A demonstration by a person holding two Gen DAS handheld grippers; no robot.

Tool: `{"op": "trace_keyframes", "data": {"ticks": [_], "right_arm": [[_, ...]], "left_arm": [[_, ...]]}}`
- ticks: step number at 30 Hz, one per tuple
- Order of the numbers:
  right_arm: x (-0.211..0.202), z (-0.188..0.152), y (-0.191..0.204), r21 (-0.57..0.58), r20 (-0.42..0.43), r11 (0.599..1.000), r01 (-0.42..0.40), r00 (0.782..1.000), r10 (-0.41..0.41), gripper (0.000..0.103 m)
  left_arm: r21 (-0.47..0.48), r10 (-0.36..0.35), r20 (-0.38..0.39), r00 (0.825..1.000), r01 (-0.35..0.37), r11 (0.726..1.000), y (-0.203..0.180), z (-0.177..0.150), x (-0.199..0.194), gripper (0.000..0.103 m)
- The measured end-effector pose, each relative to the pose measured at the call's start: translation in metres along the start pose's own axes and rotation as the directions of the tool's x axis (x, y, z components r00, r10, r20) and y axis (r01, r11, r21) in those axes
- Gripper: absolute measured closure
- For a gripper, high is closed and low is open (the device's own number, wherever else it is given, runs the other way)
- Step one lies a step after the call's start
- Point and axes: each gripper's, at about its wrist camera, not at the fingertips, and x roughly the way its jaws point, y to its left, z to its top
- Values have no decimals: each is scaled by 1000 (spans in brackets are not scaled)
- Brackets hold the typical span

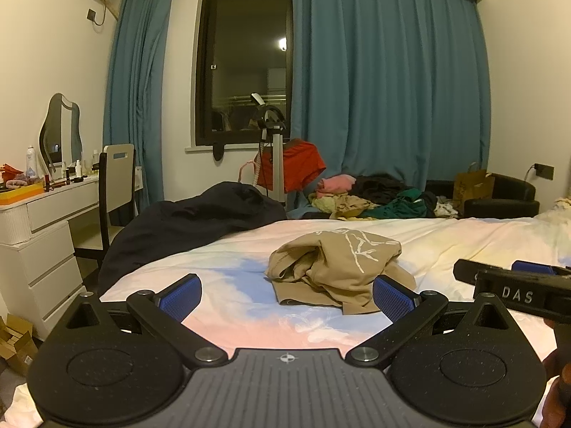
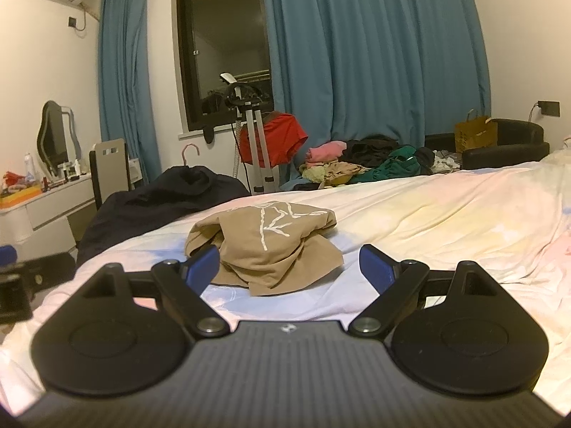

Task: Fold clothes

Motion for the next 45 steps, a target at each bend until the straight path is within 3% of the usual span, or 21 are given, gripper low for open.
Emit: {"op": "trace_keyframes", "data": {"ticks": [5, 11, 15, 18, 20, 23, 27, 31, 37, 40, 42, 45], "right_arm": [[-3, 7, -14, 78, 24, 997, 20, 999, -22, 16], [-11, 14, -29, 75, 90, 995, 65, 993, -71, 16], [-14, 19, -40, 89, 136, 990, 109, 983, -120, 16], [-9, 19, -49, 82, 126, 988, 133, 982, -142, 16], [-5, 16, -54, 88, 120, 987, 138, 982, -148, 16], [4, 13, -61, 114, 92, 986, 124, 987, -135, 16], [17, 1, -55, 124, 45, 988, 95, 994, -101, 16], [37, -12, -47, 102, -25, 993, 60, 998, -58, 16], [75, -29, -36, 93, -89, 994, 53, 995, -44, 16], [93, -35, -29, 79, -99, 996, 48, 994, -40, 16], [104, -40, -26, 63, -101, 997, 53, 994, -46, 16], [117, -45, -28, 69, -113, 996, 58, 992, -50, 16]], "left_arm": [[9, -14, -2, 1000, 14, 1000, -2, -2, 2, 0], [41, -48, -42, 998, 50, 998, -8, 9, 25, 0], [211, -56, -78, 995, 71, 975, -25, 27, 71, 0], [370, -18, -78, 997, 46, 928, -36, 27, 115, 0], [429, 23, -105, 994, 24, 903, -38, 21, 151, 0], [444, 71, -118, 990, -11, 896, -30, 8, 198, 0], [417, 137, -147, 980, -64, 906, -17, -8, 253, 1], [391, 159, -146, 976, -91, 916, -1, -27, 296, 6], [320, 121, -195, 973, -53, 946, 10, -45, 349, 26], [215, 31, -201, 979, 13, 977, 22, -43, 364, 49], [203, -19, -182, 983, 56, 977, 24, -39, 365, 81], [185, -62, -121, 991, 84, 979, 28, -31, 355, 88]]}}
